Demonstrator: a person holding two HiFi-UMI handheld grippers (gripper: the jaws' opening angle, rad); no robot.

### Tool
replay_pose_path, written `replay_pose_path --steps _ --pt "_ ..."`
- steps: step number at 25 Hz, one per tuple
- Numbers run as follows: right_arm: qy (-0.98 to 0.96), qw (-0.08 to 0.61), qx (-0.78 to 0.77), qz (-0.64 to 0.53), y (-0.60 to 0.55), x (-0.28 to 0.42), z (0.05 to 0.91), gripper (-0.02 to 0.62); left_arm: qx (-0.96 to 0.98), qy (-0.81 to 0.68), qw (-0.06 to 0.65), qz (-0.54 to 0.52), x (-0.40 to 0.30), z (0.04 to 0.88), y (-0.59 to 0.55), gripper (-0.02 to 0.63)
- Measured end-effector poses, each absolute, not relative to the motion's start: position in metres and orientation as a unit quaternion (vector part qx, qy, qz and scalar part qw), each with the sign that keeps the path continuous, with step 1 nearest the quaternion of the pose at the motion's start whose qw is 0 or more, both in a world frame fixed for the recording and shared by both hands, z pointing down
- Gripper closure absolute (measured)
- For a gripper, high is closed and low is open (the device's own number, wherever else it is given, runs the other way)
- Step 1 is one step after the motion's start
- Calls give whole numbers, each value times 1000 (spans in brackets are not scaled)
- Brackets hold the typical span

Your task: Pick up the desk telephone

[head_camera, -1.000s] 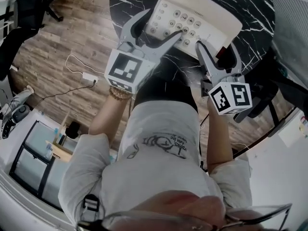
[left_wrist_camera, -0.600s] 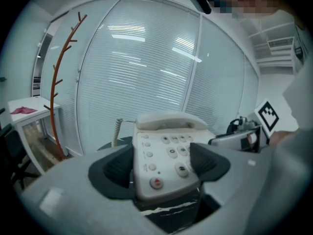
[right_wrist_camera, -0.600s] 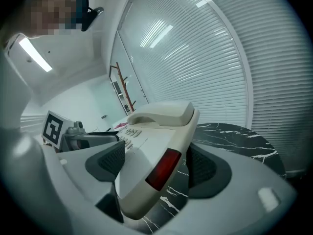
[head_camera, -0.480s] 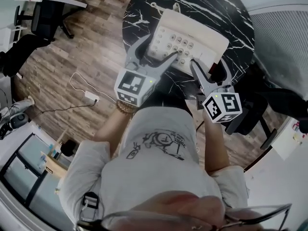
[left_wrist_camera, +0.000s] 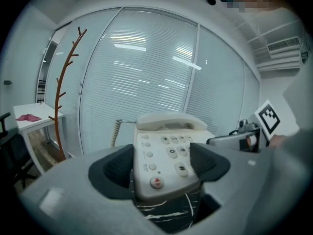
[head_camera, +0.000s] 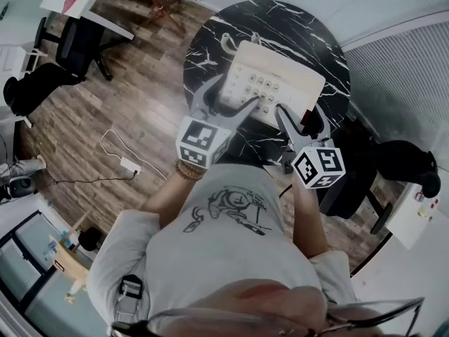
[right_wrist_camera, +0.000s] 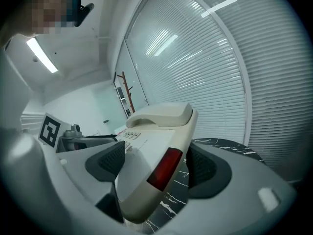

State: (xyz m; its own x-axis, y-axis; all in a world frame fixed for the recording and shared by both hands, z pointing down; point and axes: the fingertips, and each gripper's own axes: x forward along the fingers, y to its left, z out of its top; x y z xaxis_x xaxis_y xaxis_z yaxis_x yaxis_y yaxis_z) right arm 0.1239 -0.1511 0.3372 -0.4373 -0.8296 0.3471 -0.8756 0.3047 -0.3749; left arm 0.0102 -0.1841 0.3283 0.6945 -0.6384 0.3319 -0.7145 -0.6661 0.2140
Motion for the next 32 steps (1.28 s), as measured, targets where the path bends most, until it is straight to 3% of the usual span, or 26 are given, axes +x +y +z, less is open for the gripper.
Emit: replay_pose_path --steps 18,32 --pt "-813 10 538 221 -138 126 257 206 907 -387 138 91 12 247 -166 242" --pt "-813 8 540 219 -134 125 252 206 907 -389 134 92 12 241 -161 244"
